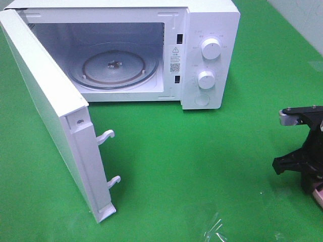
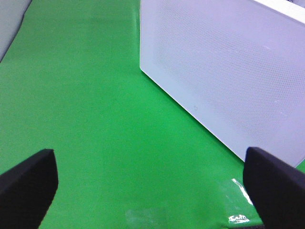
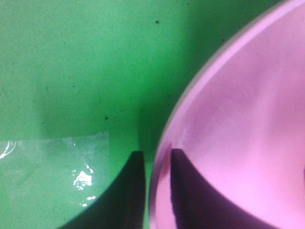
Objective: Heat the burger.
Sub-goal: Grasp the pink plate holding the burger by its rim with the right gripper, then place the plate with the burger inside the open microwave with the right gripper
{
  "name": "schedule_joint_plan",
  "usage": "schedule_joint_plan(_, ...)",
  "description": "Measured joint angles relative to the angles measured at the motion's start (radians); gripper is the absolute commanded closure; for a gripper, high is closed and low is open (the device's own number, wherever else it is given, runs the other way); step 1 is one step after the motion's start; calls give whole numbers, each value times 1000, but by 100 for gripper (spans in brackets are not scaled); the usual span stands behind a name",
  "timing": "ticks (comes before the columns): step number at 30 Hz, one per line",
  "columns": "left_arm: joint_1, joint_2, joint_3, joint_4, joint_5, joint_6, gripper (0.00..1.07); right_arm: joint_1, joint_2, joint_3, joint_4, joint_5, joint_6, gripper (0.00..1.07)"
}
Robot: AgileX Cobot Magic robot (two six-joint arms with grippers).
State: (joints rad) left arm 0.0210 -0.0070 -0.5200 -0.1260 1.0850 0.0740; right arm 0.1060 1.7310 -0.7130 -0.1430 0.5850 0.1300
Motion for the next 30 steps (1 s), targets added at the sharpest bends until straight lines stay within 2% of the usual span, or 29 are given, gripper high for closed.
schedule_joint_plan(16,0,0,0,0,0,0,9,0,0,0,-20,4,18,107)
schedule_joint_plan(24,0,0,0,0,0,0,9,20,-27,0,-128,30,123,107)
schedule_joint_plan(30,0,0,0,0,0,0,9,78,-39,0,-226,83,234,107)
